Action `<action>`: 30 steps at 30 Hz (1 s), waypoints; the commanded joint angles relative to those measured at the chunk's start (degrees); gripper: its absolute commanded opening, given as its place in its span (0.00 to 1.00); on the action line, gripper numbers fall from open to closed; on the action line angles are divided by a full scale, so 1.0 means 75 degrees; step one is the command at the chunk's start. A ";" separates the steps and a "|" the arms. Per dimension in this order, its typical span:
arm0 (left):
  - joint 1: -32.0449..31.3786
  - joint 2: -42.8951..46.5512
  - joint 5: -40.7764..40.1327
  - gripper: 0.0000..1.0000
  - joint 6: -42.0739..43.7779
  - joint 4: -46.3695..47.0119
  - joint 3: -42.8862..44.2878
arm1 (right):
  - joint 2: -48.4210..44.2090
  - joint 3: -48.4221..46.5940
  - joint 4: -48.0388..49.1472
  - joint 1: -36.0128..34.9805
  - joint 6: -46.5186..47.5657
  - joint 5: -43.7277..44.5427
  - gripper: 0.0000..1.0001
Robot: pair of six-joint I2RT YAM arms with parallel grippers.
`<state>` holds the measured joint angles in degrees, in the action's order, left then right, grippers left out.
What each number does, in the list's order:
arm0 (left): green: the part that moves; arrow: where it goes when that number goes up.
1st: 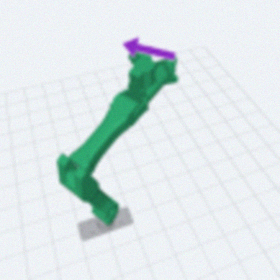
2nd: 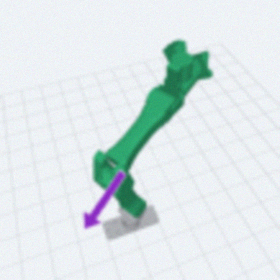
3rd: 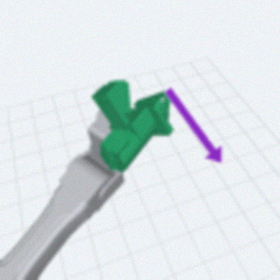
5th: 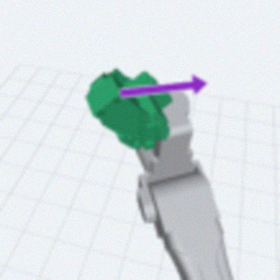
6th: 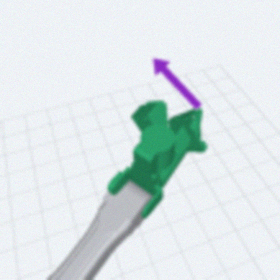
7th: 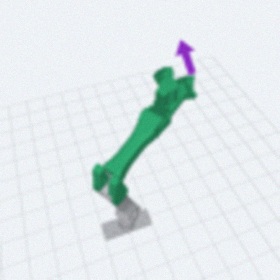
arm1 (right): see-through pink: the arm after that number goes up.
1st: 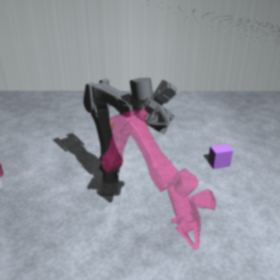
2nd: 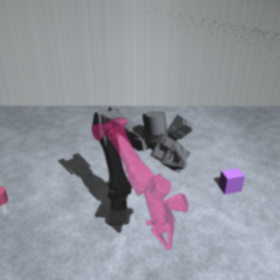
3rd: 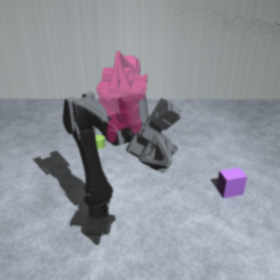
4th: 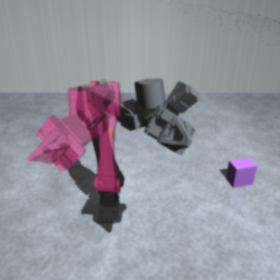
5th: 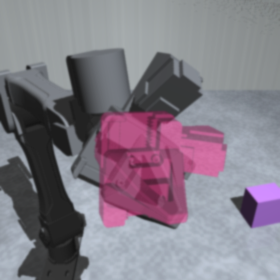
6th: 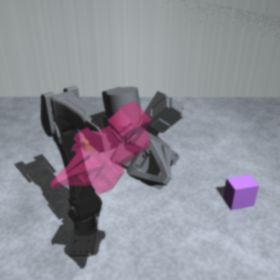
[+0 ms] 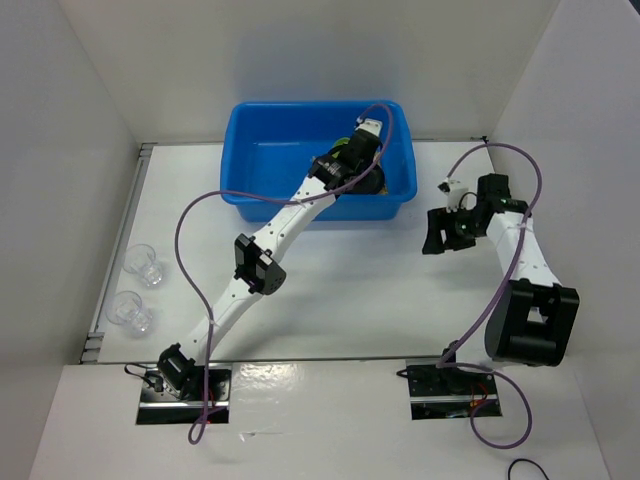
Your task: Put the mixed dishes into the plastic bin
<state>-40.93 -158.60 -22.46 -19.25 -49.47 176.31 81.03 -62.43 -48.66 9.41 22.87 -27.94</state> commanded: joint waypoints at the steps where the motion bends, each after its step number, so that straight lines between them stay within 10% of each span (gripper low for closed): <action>1: -0.0004 0.0065 0.0123 0.00 0.0363 0.0678 0.0000 | -0.0069 -0.0054 0.0125 0.0560 0.0126 -0.0153 0.73; 16: 0.0066 0.0347 0.0322 0.01 0.1312 0.1968 -0.1523 | 0.0328 -0.0125 0.0114 0.1335 0.0056 -0.0083 0.74; 30: -0.0004 0.0264 0.1435 0.31 0.0962 0.2482 -0.1031 | 0.0504 -0.0125 0.0114 0.1335 0.0056 -0.0153 0.74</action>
<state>-40.69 -158.58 -15.18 -10.85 -35.31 165.82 84.73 -62.46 -48.64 19.16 23.05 -28.10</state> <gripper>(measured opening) 0.290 0.737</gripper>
